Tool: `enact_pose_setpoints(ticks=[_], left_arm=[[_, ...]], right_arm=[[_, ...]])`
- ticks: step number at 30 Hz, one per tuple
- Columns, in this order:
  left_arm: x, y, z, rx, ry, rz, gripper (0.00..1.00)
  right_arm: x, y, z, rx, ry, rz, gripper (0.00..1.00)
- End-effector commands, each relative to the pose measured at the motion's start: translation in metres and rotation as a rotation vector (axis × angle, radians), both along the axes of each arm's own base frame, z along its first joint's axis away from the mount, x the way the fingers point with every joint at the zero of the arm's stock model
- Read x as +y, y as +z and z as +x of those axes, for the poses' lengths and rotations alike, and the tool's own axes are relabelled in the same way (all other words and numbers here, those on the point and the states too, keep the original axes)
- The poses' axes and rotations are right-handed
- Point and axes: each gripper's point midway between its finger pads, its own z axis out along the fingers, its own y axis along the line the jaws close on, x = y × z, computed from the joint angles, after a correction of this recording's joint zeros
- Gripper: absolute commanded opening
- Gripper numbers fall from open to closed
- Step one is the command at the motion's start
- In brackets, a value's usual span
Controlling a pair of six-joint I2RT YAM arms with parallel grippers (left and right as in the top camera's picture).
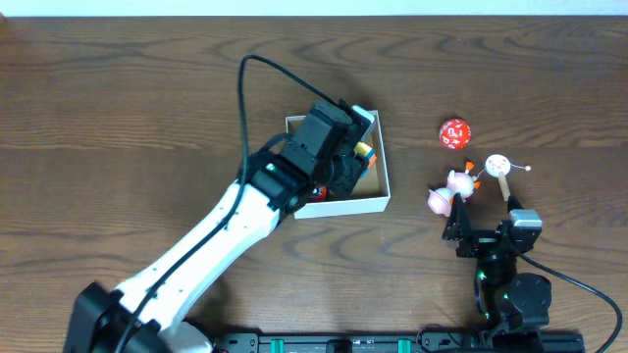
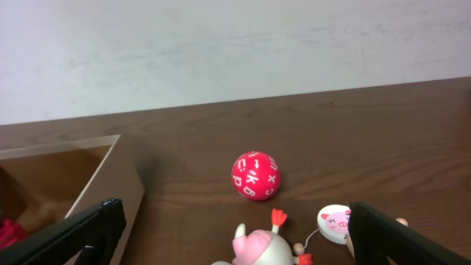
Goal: Pack container
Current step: 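Carry the Rubik's cube into the box and release it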
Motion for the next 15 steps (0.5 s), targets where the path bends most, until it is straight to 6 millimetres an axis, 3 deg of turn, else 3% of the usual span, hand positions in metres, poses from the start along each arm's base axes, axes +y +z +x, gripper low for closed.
enact_pose_setpoints(ticks=[1, 8, 15], left_arm=[[-0.004, -0.016, 0.007, 0.005, -0.016, 0.030, 0.30], [0.001, -0.030, 0.045, -0.118, 0.064, 0.115, 0.30], [0.010, -0.041, 0.060, -0.189, 0.058, 0.217, 0.30]], right_arm=[[-0.002, 0.000, 0.000, -0.002, -0.008, -0.007, 0.99], [-0.002, 0.000, 0.000, -0.002, -0.008, -0.007, 0.99], [-0.002, 0.000, 0.000, -0.002, -0.008, -0.007, 0.99]])
